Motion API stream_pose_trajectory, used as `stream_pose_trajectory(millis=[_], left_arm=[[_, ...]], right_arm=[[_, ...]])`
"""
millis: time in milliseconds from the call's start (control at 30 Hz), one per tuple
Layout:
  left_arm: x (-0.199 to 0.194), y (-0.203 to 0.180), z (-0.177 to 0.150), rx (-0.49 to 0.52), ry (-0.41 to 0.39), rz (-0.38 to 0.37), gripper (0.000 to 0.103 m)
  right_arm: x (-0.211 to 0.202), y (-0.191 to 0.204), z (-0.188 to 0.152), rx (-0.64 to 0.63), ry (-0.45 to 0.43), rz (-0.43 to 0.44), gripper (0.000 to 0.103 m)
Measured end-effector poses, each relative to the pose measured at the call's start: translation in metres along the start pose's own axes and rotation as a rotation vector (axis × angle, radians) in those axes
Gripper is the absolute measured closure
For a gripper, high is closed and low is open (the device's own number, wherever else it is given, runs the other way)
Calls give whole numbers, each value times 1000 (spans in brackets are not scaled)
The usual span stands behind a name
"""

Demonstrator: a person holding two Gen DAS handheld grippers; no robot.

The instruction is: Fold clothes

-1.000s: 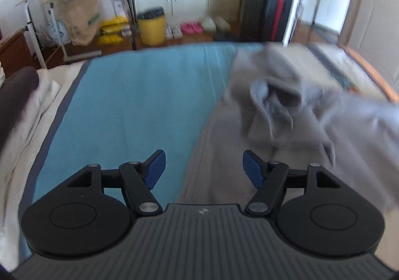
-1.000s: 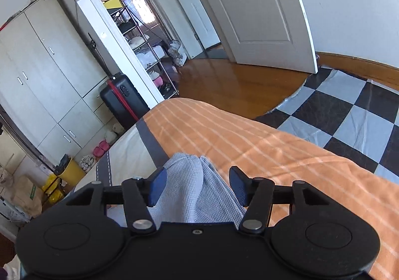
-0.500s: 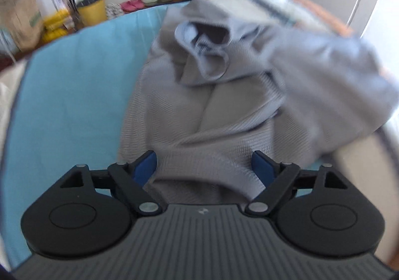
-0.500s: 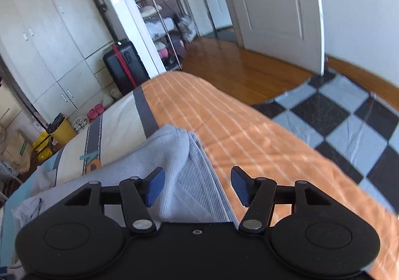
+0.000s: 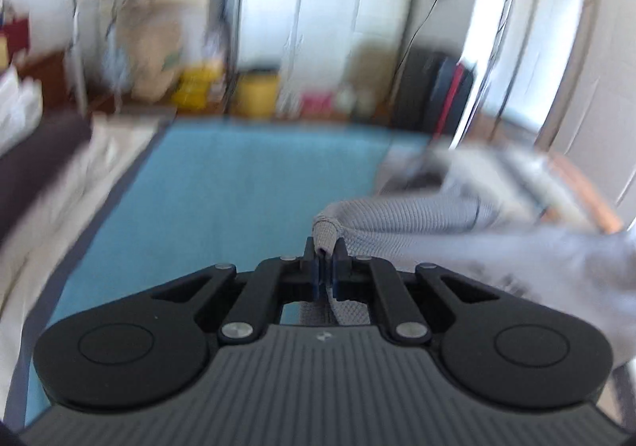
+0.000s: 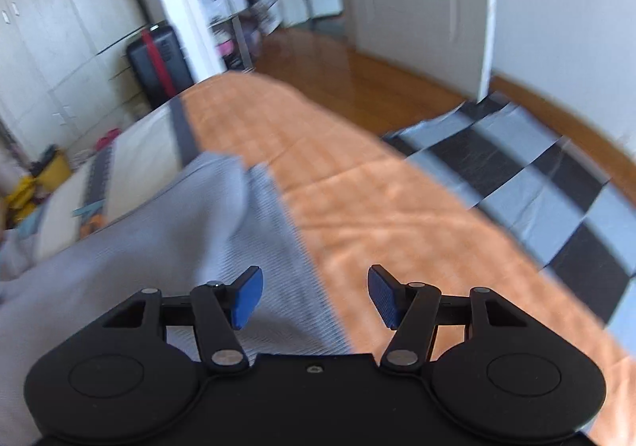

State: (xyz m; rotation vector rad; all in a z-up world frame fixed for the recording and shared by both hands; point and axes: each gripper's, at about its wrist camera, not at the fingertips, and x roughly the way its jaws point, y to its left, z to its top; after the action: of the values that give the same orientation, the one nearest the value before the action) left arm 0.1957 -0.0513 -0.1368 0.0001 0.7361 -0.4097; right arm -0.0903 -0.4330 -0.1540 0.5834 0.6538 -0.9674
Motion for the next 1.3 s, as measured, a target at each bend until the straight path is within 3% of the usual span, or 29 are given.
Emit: stream_pose_trajectory(millis=[67, 167, 300, 367, 500, 567, 667, 833, 900, 967, 1033, 1067, 1133, 1200, 1233, 1300], left_arm=[[33, 4, -15, -2, 236, 41, 91], [46, 11, -26, -78, 321, 35, 86], [25, 12, -13, -75, 201, 64, 69], [15, 9, -9, -60, 125, 59, 68], [4, -7, -3, 21, 21, -16, 66], [-4, -21, -4, 58, -17, -82, 57], [-9, -38, -3, 102, -29, -149, 49], [12, -80, -6, 106, 44, -263, 49], [18, -98, -13, 140, 60, -261, 49], [25, -118, -20, 191, 73, -250, 49], [31, -136, -30, 261, 83, -237, 49], [34, -143, -34, 298, 87, -233, 49], [36, -153, -41, 354, 80, -205, 49], [38, -156, -44, 375, 71, -187, 49], [39, -155, -43, 365, 68, -186, 49], [41, -147, -40, 324, 72, -184, 47]], right_arm=[[-4, -7, 2, 31, -25, -6, 39], [-9, -9, 3, 47, -21, 70, 39], [-12, 0, 3, 22, 17, 184, 39], [-8, 4, 2, 22, 39, 235, 39], [11, 17, 1, -37, 81, 260, 41], [26, 25, 1, -84, 111, 263, 43], [42, 27, -2, -52, 114, 295, 43], [62, 33, 2, 93, 133, 413, 37], [65, 42, 3, 87, 95, 425, 36], [71, 51, 2, 48, 21, 395, 38], [76, 61, 1, 1, 5, 378, 86], [71, 69, 1, -37, -21, 348, 96], [55, 94, -2, -170, -91, 252, 96], [28, 137, -17, -457, -198, 168, 96], [13, 157, -28, -586, -225, 196, 96], [-7, 177, -43, -683, -138, 427, 83]])
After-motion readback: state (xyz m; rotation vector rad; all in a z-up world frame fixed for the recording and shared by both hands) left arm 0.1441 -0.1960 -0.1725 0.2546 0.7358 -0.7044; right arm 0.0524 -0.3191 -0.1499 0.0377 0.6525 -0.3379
